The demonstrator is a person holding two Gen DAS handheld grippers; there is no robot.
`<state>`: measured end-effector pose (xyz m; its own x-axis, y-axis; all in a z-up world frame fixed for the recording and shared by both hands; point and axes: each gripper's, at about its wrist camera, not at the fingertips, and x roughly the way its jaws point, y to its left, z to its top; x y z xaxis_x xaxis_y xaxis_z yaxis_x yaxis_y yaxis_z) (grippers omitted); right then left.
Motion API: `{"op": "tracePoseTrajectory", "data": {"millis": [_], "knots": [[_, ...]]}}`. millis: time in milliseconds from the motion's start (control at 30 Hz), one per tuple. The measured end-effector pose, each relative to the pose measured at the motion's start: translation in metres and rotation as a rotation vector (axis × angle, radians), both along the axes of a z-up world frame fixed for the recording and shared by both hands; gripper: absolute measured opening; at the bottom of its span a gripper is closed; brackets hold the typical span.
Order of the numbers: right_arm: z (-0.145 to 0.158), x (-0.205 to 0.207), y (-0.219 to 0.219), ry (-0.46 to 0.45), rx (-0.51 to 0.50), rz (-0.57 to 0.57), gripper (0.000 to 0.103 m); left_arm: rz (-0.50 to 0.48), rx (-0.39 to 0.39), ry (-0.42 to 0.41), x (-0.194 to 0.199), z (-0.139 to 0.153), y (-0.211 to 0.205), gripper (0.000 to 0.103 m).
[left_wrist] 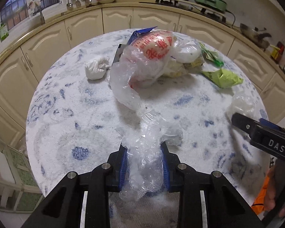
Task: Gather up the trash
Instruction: 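Grasp the clear crinkled plastic wrap with the left tool while the right tool holds the white bag, then carry both held plastics over the light blue bin with both tools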
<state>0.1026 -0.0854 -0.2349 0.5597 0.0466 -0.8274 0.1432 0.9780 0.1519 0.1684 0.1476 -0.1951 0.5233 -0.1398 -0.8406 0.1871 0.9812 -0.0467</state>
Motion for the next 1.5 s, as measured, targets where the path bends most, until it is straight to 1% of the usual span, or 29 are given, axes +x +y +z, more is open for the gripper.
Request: {"op": "tracePoseTrajectory", "data": {"millis": [67,100,133,167,233,300,400,533,733,867,1033,1233,1367,1500], "knots": [[0.002,0.004,0.006,-0.029,-0.034,0.014,0.1,0.0,-0.008,0.004,0.001,0.0,0.001,0.026],[0.001,0.007,0.01,-0.031,-0.043,0.03,0.09,0.002,-0.009,0.006,0.002,0.0,0.001,0.026],[-0.001,0.01,0.014,-0.01,-0.031,0.063,0.065,0.004,-0.013,0.01,0.003,0.0,0.002,0.026],[0.002,0.01,0.017,-0.023,-0.061,0.068,0.062,0.006,-0.02,0.014,0.003,0.002,0.004,0.026],[0.008,0.006,0.016,-0.054,-0.027,0.094,0.056,0.003,-0.034,0.018,0.003,0.007,0.009,0.026],[0.017,0.0,0.013,-0.085,0.012,0.096,0.056,0.003,-0.03,0.019,0.004,0.009,0.01,0.026],[0.031,-0.01,0.014,-0.131,-0.027,0.078,0.056,-0.005,-0.035,0.013,0.006,0.012,0.006,0.026],[0.043,-0.018,0.004,-0.163,-0.018,0.051,0.056,-0.038,-0.042,-0.008,0.005,0.02,-0.005,0.025],[0.052,-0.031,-0.017,-0.197,-0.028,-0.005,0.056,-0.105,-0.053,-0.045,0.005,0.033,-0.032,0.025],[0.057,-0.043,-0.036,-0.215,-0.026,-0.047,0.056,-0.166,-0.054,-0.057,0.004,0.038,-0.057,0.025],[0.061,-0.058,-0.07,-0.224,-0.031,-0.136,0.056,-0.256,-0.051,-0.08,0.003,0.043,-0.096,0.025],[0.062,-0.078,-0.12,-0.228,-0.051,-0.248,0.056,-0.382,-0.062,-0.072,0.007,0.041,-0.157,0.025],[0.057,-0.085,-0.155,-0.211,-0.051,-0.325,0.056,-0.456,-0.062,-0.055,0.015,0.035,-0.2,0.025],[0.045,-0.088,-0.19,-0.175,-0.047,-0.391,0.056,-0.513,-0.061,-0.039,0.025,0.028,-0.238,0.025]]}}
